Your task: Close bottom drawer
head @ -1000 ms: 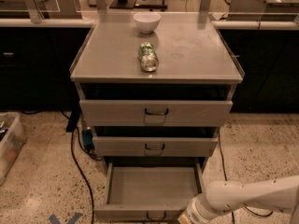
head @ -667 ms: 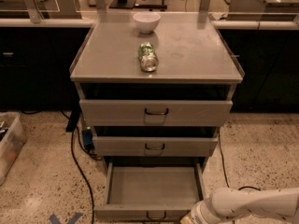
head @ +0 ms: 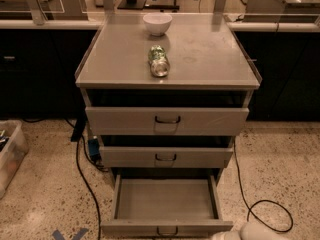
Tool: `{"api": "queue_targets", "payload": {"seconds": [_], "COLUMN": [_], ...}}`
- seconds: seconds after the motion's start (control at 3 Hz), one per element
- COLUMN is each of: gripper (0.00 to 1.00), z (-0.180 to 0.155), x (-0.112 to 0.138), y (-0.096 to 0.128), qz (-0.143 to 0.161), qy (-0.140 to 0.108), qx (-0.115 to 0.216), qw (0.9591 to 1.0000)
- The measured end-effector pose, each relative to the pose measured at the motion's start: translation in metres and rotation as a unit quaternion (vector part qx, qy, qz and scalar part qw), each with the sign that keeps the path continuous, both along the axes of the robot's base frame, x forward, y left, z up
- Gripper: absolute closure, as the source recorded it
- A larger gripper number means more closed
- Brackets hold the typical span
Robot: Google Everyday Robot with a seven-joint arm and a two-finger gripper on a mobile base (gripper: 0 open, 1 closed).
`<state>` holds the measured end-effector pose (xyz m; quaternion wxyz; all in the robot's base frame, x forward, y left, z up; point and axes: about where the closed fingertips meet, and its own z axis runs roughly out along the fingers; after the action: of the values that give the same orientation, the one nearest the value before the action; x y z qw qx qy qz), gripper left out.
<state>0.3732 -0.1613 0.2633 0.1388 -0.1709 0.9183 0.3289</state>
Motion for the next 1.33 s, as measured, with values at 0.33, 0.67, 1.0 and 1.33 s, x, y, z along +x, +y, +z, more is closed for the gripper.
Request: {"api": "queue_targets", "payload": {"seconds": [0.33,0.67,1.0,1.33], "gripper": [1.0,1.0,1.0,1.0], "z": [-0.016,-0.046,-0.054,-0.055], "x": [-0.005,0.032,0.041,0.042], "y": [-0.015,0.002,0.007,0.007], "qz": [-0.032,-0.013,-0.005,-0.006], "qy": [0.003,0.002,-0.001,0.0], "qx": [0.02,0.017,0.013,0.013], "qw": [0.9993,0.9998,0.9999,0.9999]}}
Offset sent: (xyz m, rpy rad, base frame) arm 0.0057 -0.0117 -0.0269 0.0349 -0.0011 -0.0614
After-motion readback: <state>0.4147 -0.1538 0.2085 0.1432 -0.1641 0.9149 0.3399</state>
